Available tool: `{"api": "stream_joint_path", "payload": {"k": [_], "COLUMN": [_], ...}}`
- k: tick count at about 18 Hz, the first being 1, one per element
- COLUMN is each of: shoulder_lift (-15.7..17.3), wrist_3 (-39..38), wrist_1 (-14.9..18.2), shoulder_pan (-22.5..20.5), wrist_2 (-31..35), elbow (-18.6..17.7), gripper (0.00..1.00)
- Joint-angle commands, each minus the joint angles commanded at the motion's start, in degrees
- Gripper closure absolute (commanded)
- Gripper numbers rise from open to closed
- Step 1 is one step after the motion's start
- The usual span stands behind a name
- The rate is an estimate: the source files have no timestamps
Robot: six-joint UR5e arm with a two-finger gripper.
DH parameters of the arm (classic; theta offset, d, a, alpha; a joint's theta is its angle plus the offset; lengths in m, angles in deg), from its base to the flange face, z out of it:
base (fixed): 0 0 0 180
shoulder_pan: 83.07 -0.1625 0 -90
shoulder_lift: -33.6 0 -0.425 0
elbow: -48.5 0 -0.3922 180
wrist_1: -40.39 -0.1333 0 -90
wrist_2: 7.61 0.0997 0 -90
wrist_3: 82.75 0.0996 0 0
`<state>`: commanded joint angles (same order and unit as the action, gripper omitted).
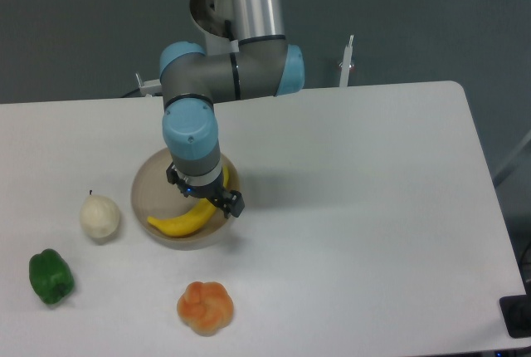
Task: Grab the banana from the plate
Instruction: 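Lower the gripper onto the banana and close on it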
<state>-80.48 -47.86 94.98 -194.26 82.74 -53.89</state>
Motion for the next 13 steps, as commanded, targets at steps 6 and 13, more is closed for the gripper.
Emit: {"api": "stream_joint_path", "payload": {"k": [6,13], "shoulder_lift": [-2.7,-2.0], "wrist_3": [-1.0,-1.2], "wrist_1": [-2.8,-2.7], "shoulder_pan": [1.0,0.9], "wrist_2": [0.1,-0.2], "elbow": [0.0,-0.1], "gripper": [0.0,0.73]}}
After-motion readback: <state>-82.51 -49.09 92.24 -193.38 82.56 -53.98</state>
